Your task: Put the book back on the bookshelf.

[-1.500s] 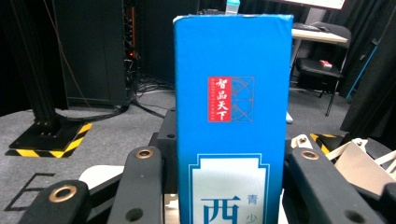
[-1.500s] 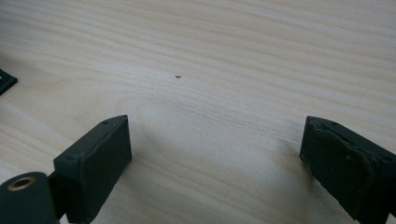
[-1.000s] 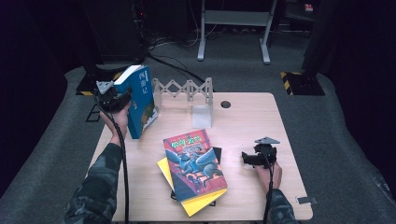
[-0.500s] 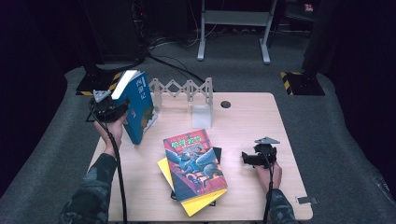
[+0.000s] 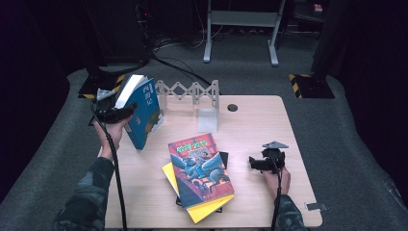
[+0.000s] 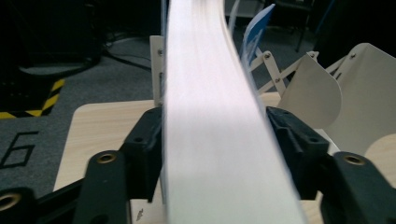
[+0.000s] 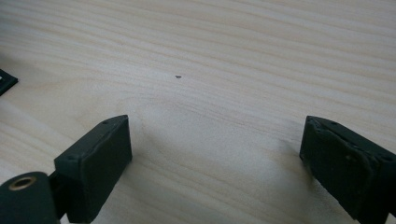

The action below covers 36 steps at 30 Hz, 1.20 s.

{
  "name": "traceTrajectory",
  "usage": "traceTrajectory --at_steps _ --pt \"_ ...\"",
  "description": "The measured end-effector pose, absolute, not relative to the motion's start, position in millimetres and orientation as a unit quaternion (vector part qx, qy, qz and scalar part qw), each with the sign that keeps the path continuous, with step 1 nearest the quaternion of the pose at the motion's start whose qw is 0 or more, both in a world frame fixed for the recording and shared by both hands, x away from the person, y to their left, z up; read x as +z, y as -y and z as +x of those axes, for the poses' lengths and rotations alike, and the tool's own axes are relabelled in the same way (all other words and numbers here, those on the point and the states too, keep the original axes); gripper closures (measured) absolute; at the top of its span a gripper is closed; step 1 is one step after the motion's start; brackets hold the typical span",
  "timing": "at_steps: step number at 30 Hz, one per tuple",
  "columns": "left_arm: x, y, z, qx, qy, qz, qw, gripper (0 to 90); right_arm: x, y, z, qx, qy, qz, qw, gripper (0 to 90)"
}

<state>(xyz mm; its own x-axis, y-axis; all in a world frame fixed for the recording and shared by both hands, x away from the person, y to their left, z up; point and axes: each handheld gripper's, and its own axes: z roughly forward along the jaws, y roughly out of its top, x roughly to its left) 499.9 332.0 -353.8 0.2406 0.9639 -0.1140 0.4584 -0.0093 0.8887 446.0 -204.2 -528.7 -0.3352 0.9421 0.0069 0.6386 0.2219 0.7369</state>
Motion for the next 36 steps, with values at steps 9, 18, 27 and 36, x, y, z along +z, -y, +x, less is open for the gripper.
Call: traceTrajectory --at_steps 9,18,27,36 --pt "-334 -336 518 0.264 -0.54 0.677 0.424 35.8 -529 205 446 0.329 -0.751 0.524 0.229 8.7" --pt "-327 -328 532 0.236 -0.526 0.719 0.389 46.9 -529 205 446 0.33 -0.751 0.525 0.229 8.9" --pt "-325 -330 536 0.221 -0.532 0.729 0.37 54.9 -528 205 446 0.33 -0.751 0.524 0.229 9.3" --pt "-326 -336 534 0.243 -0.553 0.705 0.37 60.8 -528 205 446 0.331 -0.752 0.522 0.23 9.6"
